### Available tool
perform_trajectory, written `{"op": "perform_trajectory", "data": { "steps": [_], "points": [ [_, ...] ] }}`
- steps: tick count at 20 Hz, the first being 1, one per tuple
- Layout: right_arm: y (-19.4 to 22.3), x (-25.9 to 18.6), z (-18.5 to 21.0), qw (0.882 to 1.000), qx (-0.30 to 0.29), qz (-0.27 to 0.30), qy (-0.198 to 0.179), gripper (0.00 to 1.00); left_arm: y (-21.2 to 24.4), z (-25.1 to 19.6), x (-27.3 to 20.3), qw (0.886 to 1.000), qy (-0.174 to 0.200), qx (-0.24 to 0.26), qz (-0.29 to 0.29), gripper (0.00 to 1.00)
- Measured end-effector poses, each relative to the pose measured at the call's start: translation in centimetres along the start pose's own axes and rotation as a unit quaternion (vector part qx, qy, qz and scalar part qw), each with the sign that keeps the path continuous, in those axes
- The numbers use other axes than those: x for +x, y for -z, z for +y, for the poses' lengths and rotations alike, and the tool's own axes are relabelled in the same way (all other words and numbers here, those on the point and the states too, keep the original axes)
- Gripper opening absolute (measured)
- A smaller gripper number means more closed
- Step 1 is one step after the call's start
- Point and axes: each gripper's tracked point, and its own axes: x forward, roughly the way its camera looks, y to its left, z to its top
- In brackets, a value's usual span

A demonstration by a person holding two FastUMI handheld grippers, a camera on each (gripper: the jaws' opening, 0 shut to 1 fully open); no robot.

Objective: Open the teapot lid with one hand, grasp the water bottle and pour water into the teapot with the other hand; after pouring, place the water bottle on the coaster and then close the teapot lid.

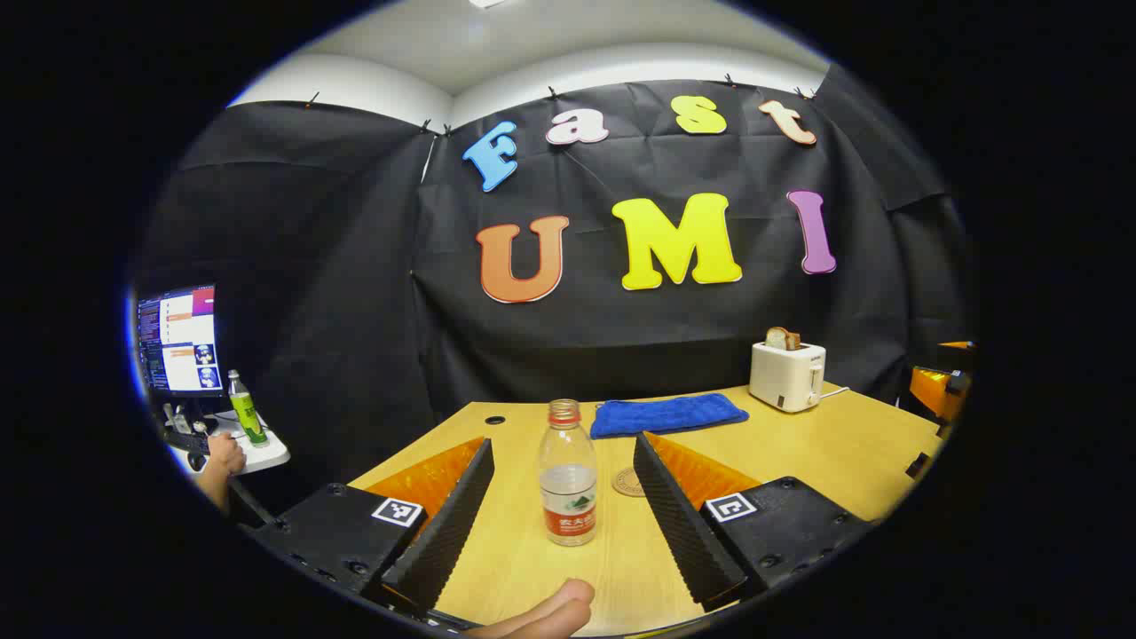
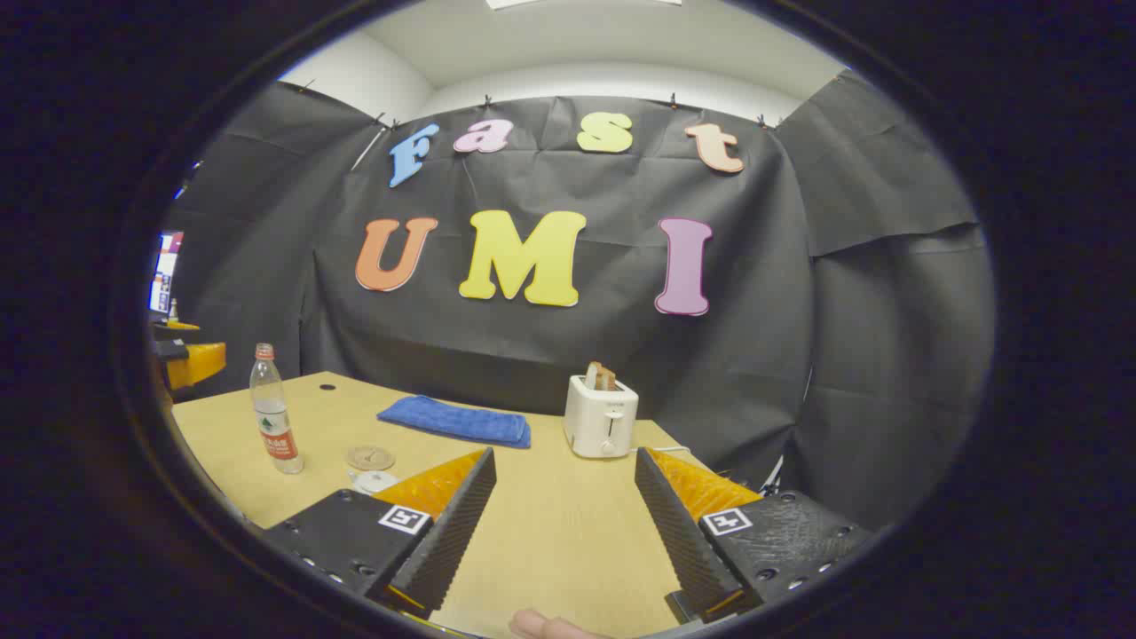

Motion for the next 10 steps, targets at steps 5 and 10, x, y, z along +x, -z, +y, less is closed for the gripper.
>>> {"op": "perform_trajectory", "data": {
  "steps": [5,10],
  "points": [
    [-0.2,-0.2,-0.1,1.0,0.016,0.001,-0.004,0.95,1.4,2.0,0.5,0.999,0.001,-0.023,0.031,0.99],
    [0.0,0.0,-0.5,1.0,0.019,0.002,0.001,0.98,1.5,1.0,0.6,0.999,0.013,-0.019,0.027,0.99]
  ]
}}
